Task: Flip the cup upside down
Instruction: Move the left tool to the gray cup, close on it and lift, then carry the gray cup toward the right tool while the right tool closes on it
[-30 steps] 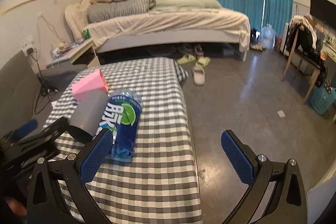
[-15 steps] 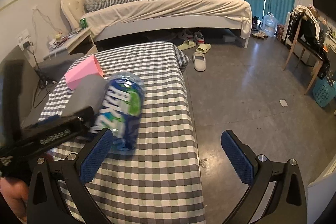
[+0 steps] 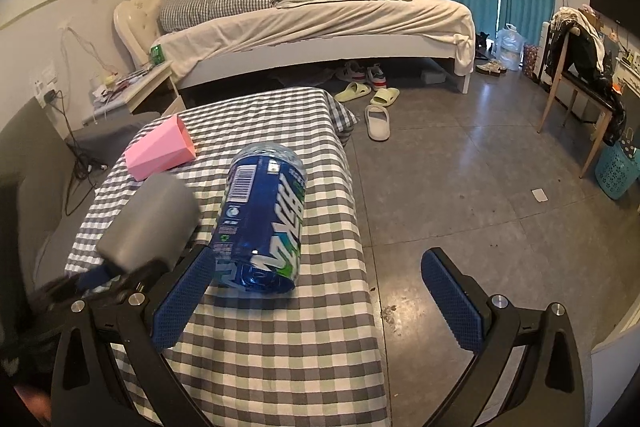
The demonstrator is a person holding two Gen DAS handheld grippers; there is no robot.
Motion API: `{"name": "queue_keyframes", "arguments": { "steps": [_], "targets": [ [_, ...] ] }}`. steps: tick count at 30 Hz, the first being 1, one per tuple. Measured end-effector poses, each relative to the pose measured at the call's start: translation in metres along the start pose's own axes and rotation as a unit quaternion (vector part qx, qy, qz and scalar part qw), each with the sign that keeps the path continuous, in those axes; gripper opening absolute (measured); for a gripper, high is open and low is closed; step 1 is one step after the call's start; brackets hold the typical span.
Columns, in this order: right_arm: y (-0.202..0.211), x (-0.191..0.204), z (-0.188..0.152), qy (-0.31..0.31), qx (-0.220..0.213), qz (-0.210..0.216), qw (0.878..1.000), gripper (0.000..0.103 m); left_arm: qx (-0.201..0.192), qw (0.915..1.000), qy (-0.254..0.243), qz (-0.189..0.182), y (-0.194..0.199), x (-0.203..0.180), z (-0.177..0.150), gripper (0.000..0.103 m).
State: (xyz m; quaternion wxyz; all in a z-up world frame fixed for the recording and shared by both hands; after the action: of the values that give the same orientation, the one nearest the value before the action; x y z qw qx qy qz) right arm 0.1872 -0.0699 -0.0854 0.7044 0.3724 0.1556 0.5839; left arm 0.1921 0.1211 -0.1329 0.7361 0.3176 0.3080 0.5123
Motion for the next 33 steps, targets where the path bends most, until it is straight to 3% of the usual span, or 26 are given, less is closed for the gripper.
{"name": "queue_keyframes", "arguments": {
  "steps": [7, 16, 19, 21, 23, 29, 33],
  "targets": [
    [0.02, 0.008, -0.008, 0.004, -0.007, 0.011, 1.0, 0.103, 0.014, 0.9994, -0.02, 0.024, 0.032, -0.012, -0.039, 0.075],
    [0.072, 0.022, -0.046, 0.03, 0.009, 0.029, 0.999, 0.103, 0.011, 0.9997, -0.013, 0.016, 0.064, -0.027, -0.092, 0.075],
    [0.092, 0.024, -0.057, 0.037, 0.0, 0.022, 0.999, 0.103, 0.006, 0.9997, 0.006, -0.024, 0.069, -0.029, -0.101, 0.078],
    [0.102, 0.024, -0.062, 0.046, -0.005, 0.012, 0.999, 0.103, 0.022, 0.9978, 0.022, -0.059, 0.069, -0.028, -0.108, 0.078],
    [0.112, 0.022, -0.066, 0.043, -0.005, 0.001, 0.999, 0.103, 0.029, 0.9969, 0.034, -0.065, 0.075, -0.027, -0.114, 0.078],
    [0.14, 0.023, -0.066, 0.021, -0.012, 0.019, 1.0, 0.103, 0.013, 0.9997, -0.009, -0.02, 0.115, -0.022, -0.125, 0.078],
    [0.143, 0.03, -0.069, 0.022, 0.004, 0.025, 0.999, 0.103, -0.024, 0.9981, -0.047, 0.031, 0.151, -0.008, -0.115, 0.079]
  ]
}}
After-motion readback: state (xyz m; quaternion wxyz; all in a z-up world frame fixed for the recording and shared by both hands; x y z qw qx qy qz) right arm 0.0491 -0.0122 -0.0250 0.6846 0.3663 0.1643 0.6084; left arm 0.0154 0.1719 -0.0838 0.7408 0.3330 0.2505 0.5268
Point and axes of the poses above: each gripper's, at about its wrist camera, not at the fingertips, and y roughly against the way its jaws point, x to its left, z to its top, the point moved 4 cm from there along -y, roughly the way its jaws point, and after that the axes turned 10 degrees about -y, right-handed, at the moved point
